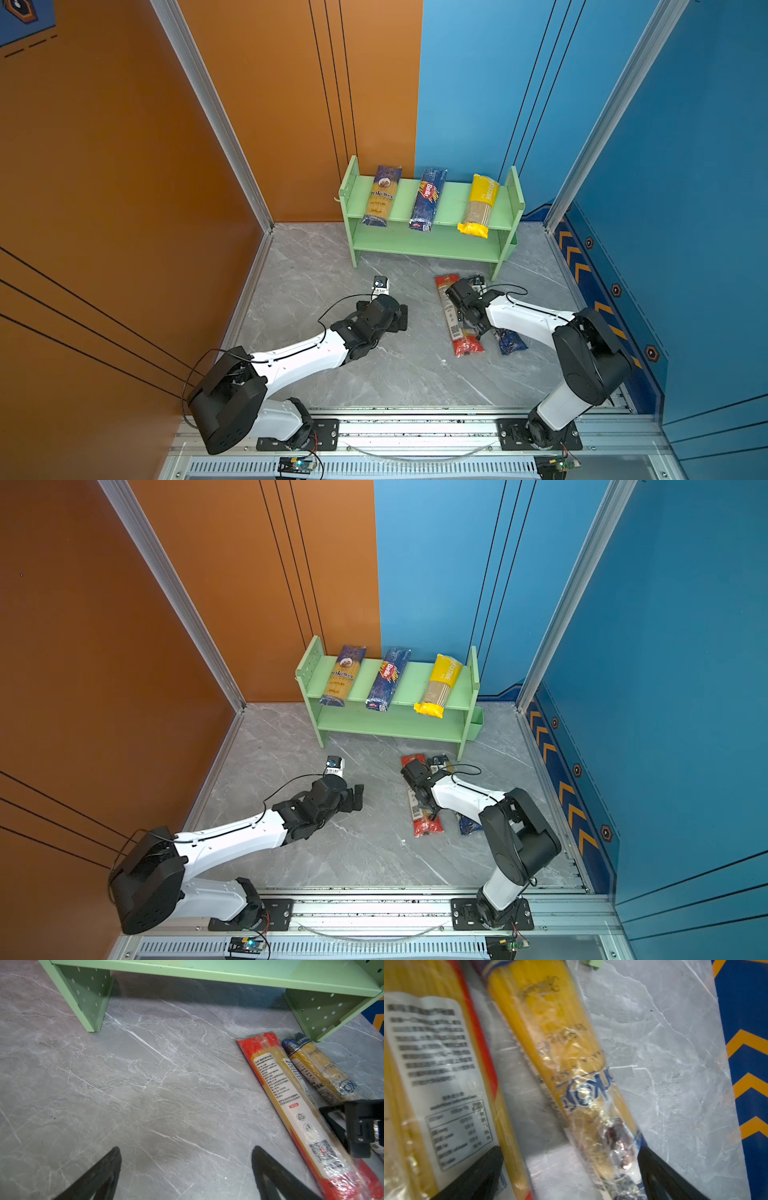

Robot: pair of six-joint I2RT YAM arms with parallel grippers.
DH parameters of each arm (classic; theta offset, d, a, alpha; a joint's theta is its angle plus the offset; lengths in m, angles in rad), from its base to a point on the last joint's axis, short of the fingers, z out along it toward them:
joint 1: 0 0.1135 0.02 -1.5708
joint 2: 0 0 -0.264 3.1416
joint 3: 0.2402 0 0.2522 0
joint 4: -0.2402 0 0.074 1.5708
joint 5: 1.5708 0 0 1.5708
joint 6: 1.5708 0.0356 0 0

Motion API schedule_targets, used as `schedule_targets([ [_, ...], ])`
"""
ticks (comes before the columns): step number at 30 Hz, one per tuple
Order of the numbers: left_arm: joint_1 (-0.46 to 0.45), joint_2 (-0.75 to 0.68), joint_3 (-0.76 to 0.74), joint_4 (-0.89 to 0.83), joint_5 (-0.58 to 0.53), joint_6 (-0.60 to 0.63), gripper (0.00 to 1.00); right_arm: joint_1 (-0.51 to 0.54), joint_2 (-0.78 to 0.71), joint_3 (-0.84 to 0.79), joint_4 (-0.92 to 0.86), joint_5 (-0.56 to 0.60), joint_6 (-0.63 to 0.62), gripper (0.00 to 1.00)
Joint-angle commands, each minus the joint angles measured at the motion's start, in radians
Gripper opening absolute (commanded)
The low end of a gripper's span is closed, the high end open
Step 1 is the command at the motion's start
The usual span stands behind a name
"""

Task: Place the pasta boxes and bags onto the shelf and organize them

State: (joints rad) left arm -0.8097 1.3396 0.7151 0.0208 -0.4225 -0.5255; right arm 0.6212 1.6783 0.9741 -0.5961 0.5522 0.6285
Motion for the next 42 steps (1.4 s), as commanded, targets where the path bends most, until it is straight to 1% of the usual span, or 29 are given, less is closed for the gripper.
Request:
schedule_targets([
  [1, 0.015, -0.032, -0.027, -0.041, 0.012, -0.013, 0.98, 0.073, 0.062, 0.041, -0.050, -0.039, 0.036, 1.00],
  [3, 0.019, -0.048, -0.046, -0.042, 0.006, -0.013, 0.98, 0.130, 0.075, 0.066, -0.050, -0.053, 0.029, 1.00],
  [5, 0.023, -0.064, -0.066, -0.039, -0.002, -0.017, 0.98, 0.154, 0.076, 0.075, -0.050, -0.049, 0.019, 1.00],
  [7, 0.025, -0.081, -0.088, -0.032, -0.005, -0.018, 0.98, 0.163, 0.058, 0.069, -0.047, -0.070, 0.008, 1.00],
  [11, 0.025, -0.097, -0.115, -0.023, -0.006, -0.017, 0.98, 0.174, -0.028, 0.005, 0.033, -0.166, -0.055, 1.00],
  [14, 0.024, -0.091, -0.120, -0.005, 0.018, -0.007, 0.98, 0.164, -0.101, -0.035, 0.041, -0.179, -0.062, 1.00],
  [17, 0.021, -0.080, -0.122, 0.024, 0.062, 0.010, 0.98, 0.138, -0.196, -0.083, 0.041, -0.168, -0.064, 1.00],
  [23, 0.013, -0.039, -0.102, 0.069, 0.131, 0.032, 0.98, 0.025, -0.387, -0.178, 0.015, -0.159, -0.055, 1.00],
  [24, 0.012, -0.031, -0.097, 0.071, 0.141, 0.033, 0.98, 0.011, -0.413, -0.189, 0.001, -0.139, -0.047, 1.00],
  [26, 0.010, -0.009, -0.081, 0.078, 0.168, 0.035, 0.98, -0.016, -0.454, -0.189, -0.061, -0.044, -0.008, 1.00],
  [28, 0.007, 0.012, -0.072, 0.101, 0.191, 0.037, 0.98, -0.060, -0.473, -0.184, -0.094, -0.014, -0.002, 1.00],
  [32, 0.001, 0.058, -0.050, 0.132, 0.243, 0.041, 0.98, -0.149, -0.499, -0.185, -0.108, -0.027, 0.016, 1.00],
  [37, -0.027, 0.118, -0.027, 0.167, 0.295, 0.055, 0.98, -0.166, -0.491, -0.190, -0.108, 0.010, 0.033, 1.00],
  [42, -0.064, 0.164, 0.000, 0.174, 0.323, 0.068, 0.98, -0.156, -0.418, -0.201, -0.061, 0.006, 0.064, 1.00],
])
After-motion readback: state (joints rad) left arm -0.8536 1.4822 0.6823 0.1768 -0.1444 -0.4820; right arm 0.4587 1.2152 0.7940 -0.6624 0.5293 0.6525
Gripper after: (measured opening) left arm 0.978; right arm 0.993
